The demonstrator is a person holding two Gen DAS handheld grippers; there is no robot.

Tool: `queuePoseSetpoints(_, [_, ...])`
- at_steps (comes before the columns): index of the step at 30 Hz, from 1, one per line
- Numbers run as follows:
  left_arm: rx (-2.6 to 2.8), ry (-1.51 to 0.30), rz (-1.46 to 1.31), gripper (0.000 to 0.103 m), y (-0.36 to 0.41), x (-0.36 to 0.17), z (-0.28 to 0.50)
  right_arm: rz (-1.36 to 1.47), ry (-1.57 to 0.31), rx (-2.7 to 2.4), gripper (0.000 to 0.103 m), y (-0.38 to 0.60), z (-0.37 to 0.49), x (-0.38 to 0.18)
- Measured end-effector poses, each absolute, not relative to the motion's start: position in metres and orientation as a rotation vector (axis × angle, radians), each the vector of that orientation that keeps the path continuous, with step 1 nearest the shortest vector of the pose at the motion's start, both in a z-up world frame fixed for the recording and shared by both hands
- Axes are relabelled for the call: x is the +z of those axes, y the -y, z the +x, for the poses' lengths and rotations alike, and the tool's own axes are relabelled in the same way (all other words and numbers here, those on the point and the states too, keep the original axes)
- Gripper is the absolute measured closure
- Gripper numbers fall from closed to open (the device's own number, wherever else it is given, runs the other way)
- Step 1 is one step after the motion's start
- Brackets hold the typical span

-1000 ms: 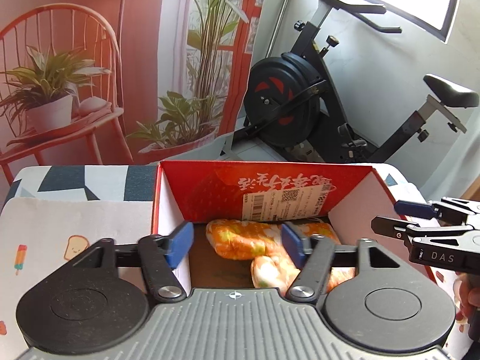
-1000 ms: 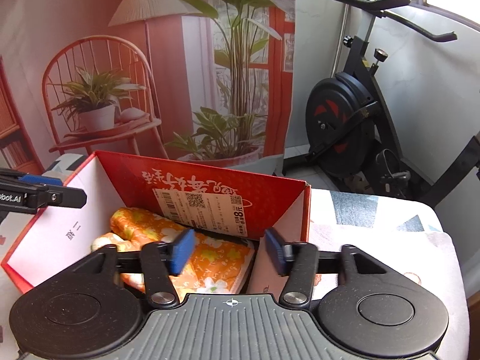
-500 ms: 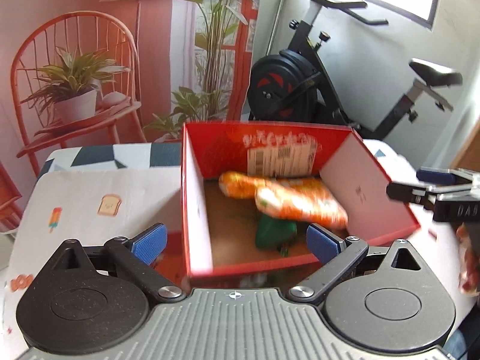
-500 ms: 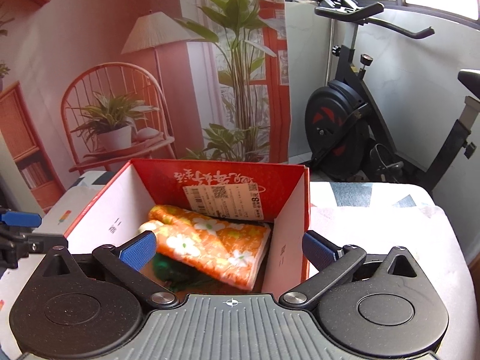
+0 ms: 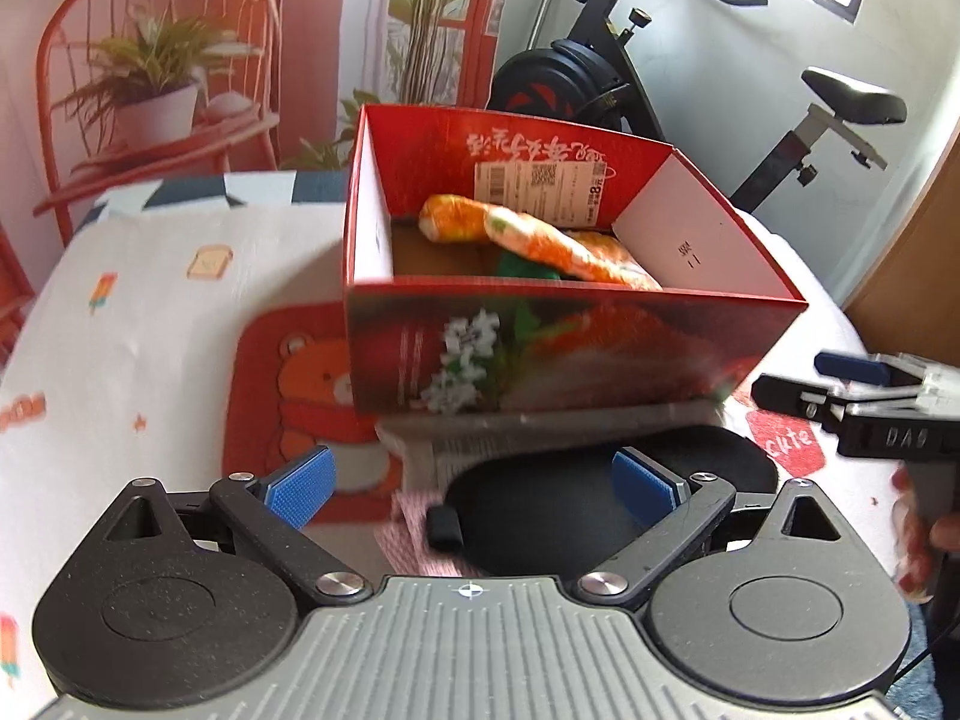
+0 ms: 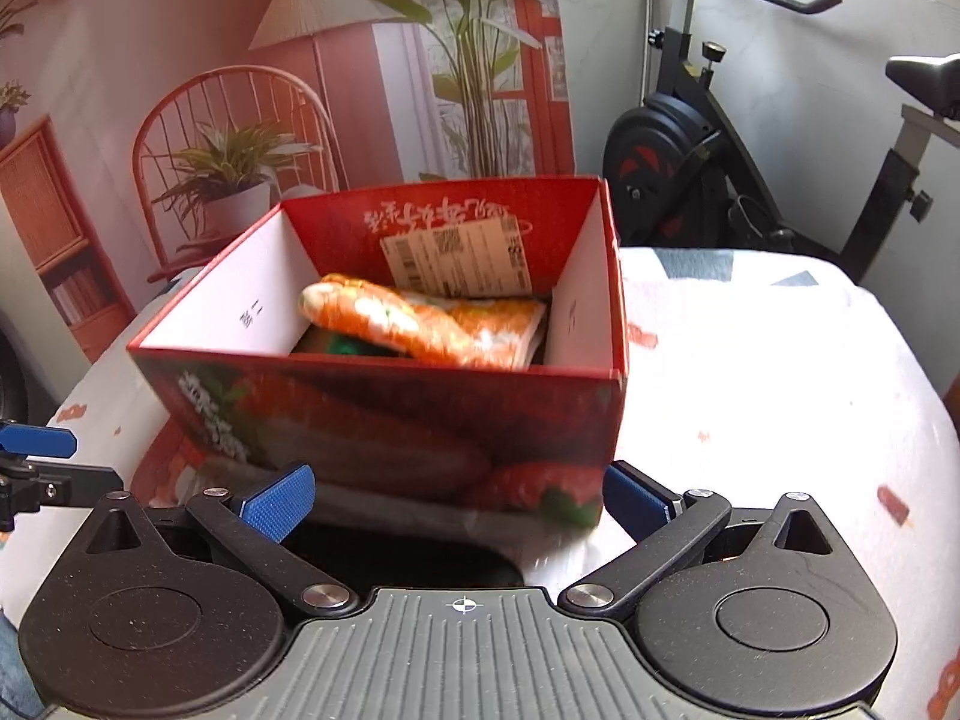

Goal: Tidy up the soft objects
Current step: 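Move both grippers down to the white knit towel in the pile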

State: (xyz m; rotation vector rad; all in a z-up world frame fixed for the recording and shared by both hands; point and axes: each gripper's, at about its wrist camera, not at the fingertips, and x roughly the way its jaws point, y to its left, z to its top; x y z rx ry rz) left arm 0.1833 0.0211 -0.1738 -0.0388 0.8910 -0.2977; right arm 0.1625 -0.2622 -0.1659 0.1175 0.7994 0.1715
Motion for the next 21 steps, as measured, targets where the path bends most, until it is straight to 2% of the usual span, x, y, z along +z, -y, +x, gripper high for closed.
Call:
queuePoseSetpoints(4, [-0.297,-0.922,-0.077,0.005,-0.029,-0.187,0.165,0.130,-0.812,0.183,0.003,0.259,0.136,-0.177])
queuePoseSetpoints(8, [-0.277,-0.961,-0.111,0.014,-0.039,-0.204,0.147,0.123,-0.832,0.202,0.008,0.257,0.112,-0.185])
queuePoseSetpoints(12, [-0.266,-0.971,-0.182,0.022,-0.049,-0.218,0.134,0.163,-0.843,0.203,0.018,0.264,0.094,-0.188])
queuePoseSetpoints(15, [-0.243,-0.977,-0.216,0.024,-0.052,-0.229,0.126,0.157,-0.870,0.194,0.027,0.264,0.088,-0.194])
queuePoseSetpoints(19, [-0.259,-0.970,-0.230,0.026,-0.052,-0.234,0.120,0.157,-0.911,0.191,0.032,0.263,0.084,-0.205])
queuePoseSetpoints(21, [-0.262,-0.960,-0.223,0.030,-0.052,-0.234,0.120,0.157,-0.920,0.196,0.032,0.261,0.084,-0.209])
